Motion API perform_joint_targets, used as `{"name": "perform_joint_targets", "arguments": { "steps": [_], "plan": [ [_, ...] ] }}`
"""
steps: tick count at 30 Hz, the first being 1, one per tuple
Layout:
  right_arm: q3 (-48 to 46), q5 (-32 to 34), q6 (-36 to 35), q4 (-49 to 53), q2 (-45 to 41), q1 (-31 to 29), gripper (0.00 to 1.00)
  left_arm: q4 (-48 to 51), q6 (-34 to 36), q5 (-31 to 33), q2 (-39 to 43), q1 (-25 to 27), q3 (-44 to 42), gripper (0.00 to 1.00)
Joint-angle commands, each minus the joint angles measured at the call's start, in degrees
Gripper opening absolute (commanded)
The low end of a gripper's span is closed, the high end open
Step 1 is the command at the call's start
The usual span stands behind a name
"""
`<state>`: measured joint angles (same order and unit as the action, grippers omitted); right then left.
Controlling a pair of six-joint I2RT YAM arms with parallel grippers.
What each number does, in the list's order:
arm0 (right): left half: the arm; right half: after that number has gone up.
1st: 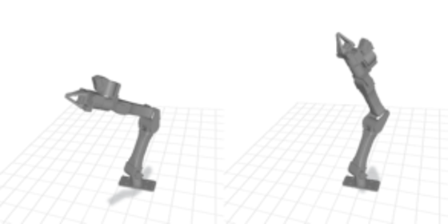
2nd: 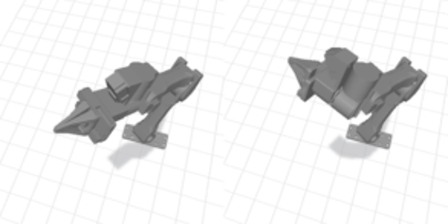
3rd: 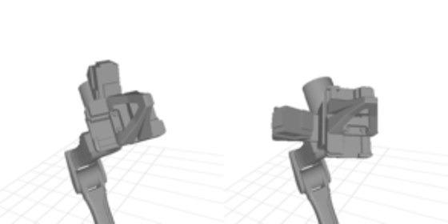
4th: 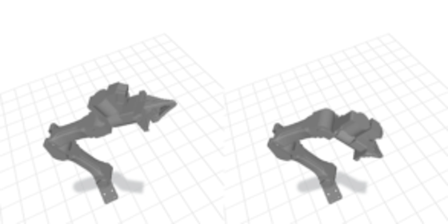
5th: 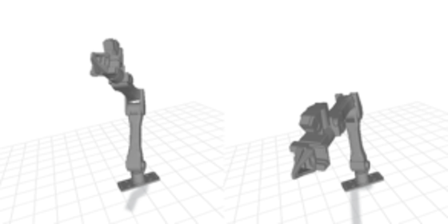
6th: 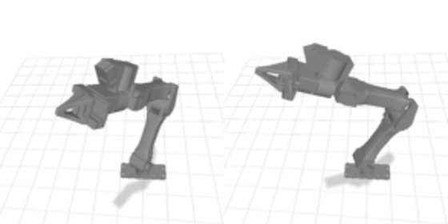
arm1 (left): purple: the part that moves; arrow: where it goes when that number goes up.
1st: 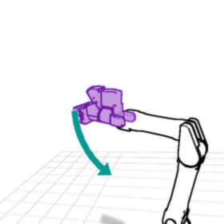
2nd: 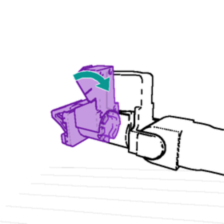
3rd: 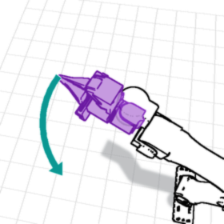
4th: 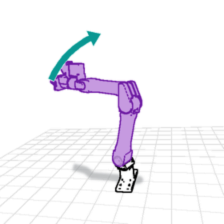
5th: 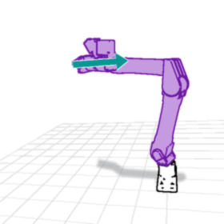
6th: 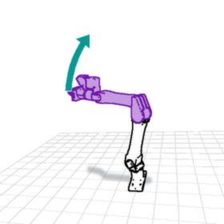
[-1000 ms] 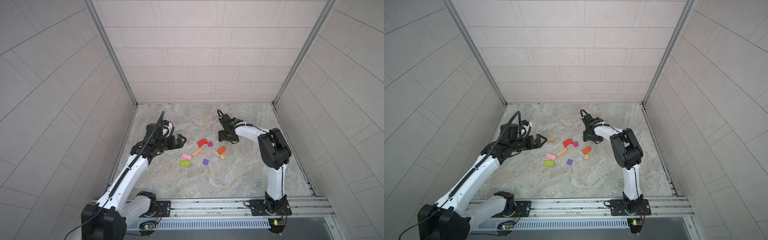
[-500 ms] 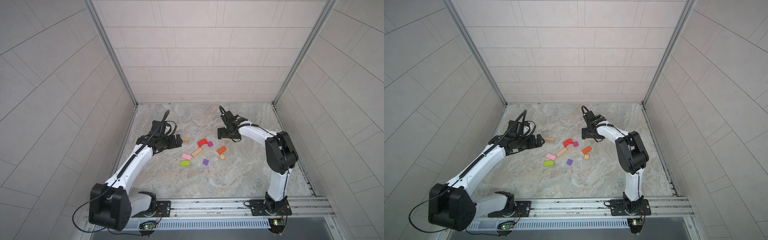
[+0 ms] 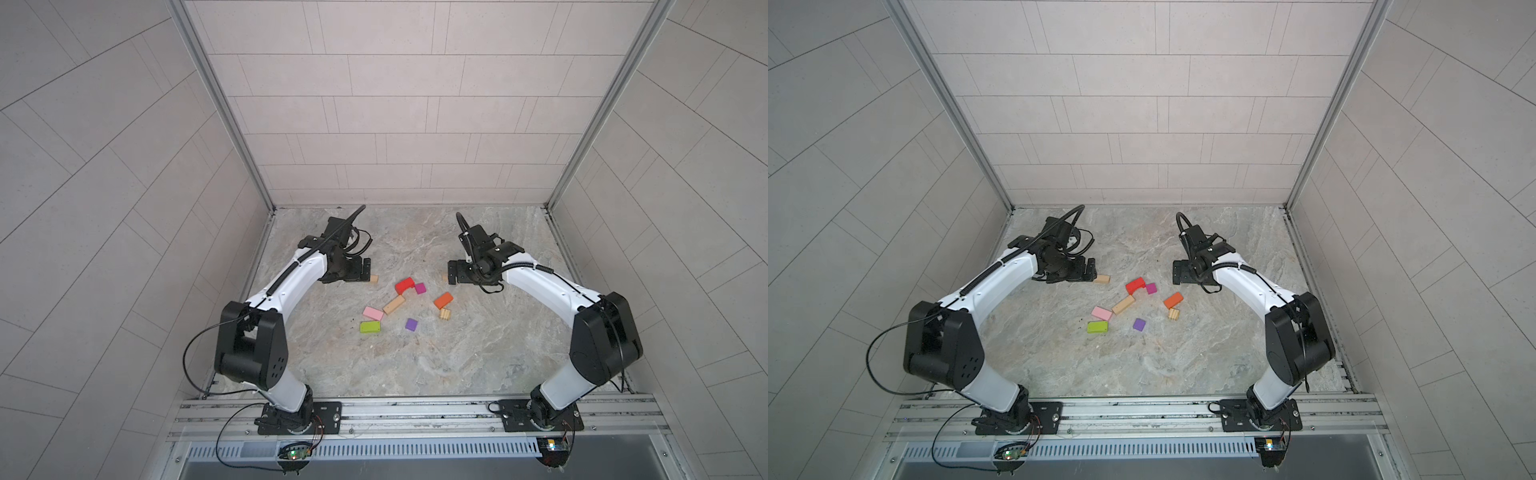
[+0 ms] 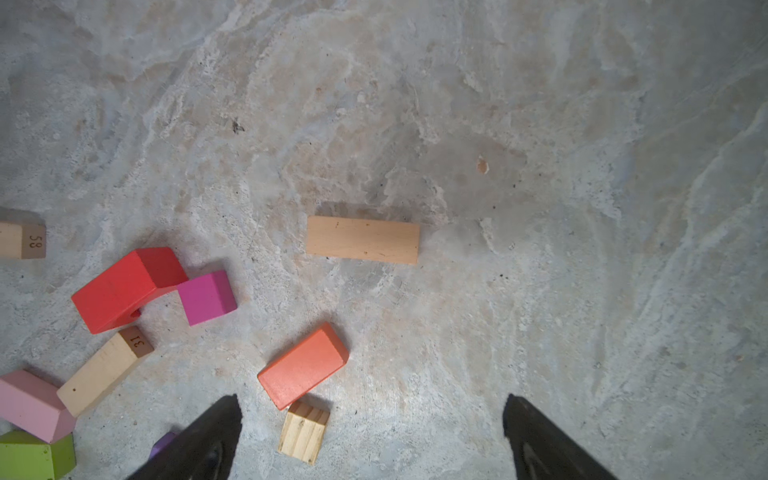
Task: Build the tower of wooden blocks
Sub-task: 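Grasp the wooden bar near the red arch with left gripper while right arm withdraws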
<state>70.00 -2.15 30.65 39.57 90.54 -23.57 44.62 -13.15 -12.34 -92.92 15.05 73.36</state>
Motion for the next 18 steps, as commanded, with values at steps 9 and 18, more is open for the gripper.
{"name": "perform_joint_targets", "arguments": {
  "steps": [9, 18],
  "plan": [
    [-4.2, -4.37, -1.72, -0.83, -9.31, 0.07, 0.99, 4.79, 1.28, 9.69, -13.48, 4.88, 11.92, 0.98],
    [-5.62, -6.05, -2.92, -1.17, -9.82, 0.19, 0.99, 2.49, -0.46, 11.32, -20.18, 5.19, 14.96, 0.94]
  ]
}}
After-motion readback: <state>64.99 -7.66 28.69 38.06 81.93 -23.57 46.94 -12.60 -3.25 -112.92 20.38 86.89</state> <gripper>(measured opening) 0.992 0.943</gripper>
